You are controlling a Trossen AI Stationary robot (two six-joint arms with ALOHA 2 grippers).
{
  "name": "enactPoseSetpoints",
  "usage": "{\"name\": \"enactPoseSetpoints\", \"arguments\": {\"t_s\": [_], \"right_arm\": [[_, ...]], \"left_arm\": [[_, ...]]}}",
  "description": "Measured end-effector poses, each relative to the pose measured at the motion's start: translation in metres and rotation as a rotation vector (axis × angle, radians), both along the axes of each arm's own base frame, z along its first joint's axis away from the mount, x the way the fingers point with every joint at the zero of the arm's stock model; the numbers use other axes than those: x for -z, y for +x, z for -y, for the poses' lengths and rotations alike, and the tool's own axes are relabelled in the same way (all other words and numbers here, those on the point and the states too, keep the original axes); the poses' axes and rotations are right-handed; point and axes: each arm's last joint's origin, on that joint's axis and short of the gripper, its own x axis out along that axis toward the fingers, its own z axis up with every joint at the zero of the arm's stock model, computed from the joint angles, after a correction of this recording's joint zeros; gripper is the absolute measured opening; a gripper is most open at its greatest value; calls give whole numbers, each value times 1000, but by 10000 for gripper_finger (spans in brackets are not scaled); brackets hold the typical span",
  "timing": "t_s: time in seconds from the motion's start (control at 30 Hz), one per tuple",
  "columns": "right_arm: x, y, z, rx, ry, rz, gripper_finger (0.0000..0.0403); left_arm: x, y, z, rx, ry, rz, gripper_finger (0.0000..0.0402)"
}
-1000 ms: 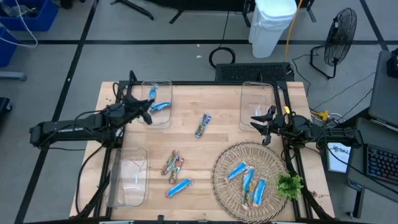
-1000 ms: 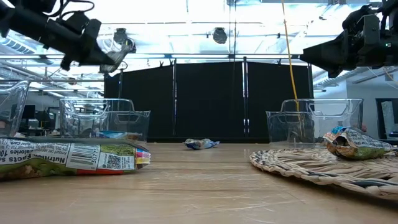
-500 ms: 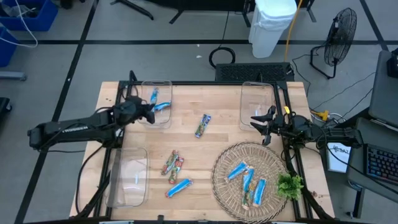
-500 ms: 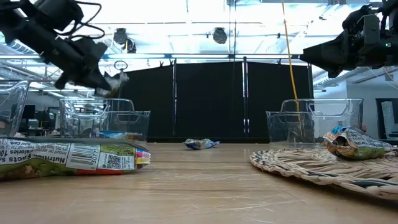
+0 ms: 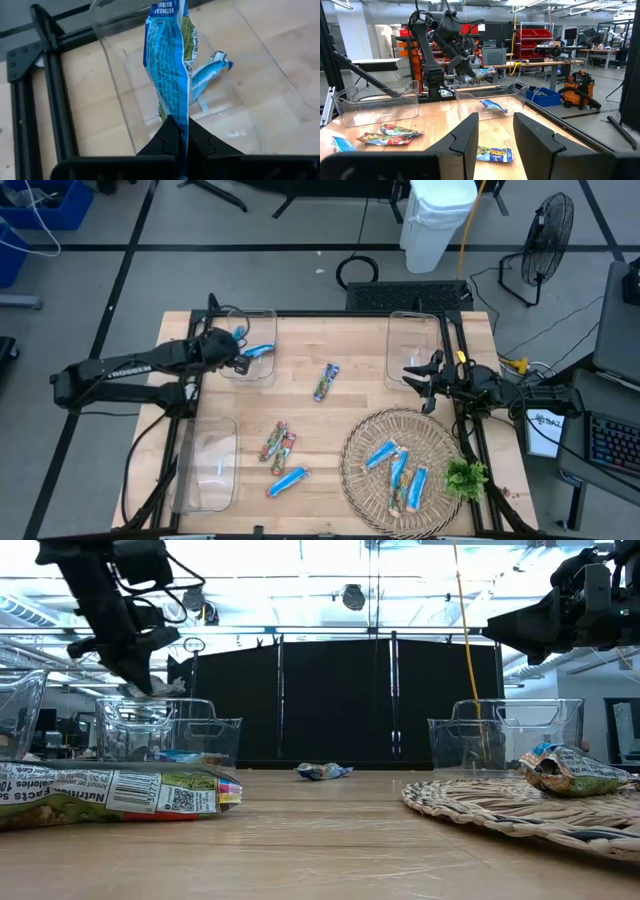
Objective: Pick and place Granola Bars by type
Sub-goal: Put the blue granola bar into the top left transparent bin
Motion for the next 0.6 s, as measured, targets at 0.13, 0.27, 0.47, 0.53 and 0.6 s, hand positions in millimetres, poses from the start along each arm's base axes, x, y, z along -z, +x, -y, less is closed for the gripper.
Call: {"name": "enactPoseSetpoints", "arguments": {"t_s": [0.13, 0.27, 0.47, 0.53, 0.6], "right_arm": [[0, 0, 0, 0, -4, -1, 114], [0, 0, 0, 1, -4, -1, 114], [0, 0, 0, 0, -4, -1, 114], [0, 0, 0, 0, -4, -1, 114], [0, 0, 0, 1, -4, -2, 114]], "left_arm": [[7, 13, -4, 3, -35, -23, 9], [17, 20, -8, -3, -61, -80, 10], [25, 24, -11, -18, -78, -118, 12], [25, 25, -12, -21, -79, -117, 21], [25, 25, -12, -21, -79, -118, 23]]}}
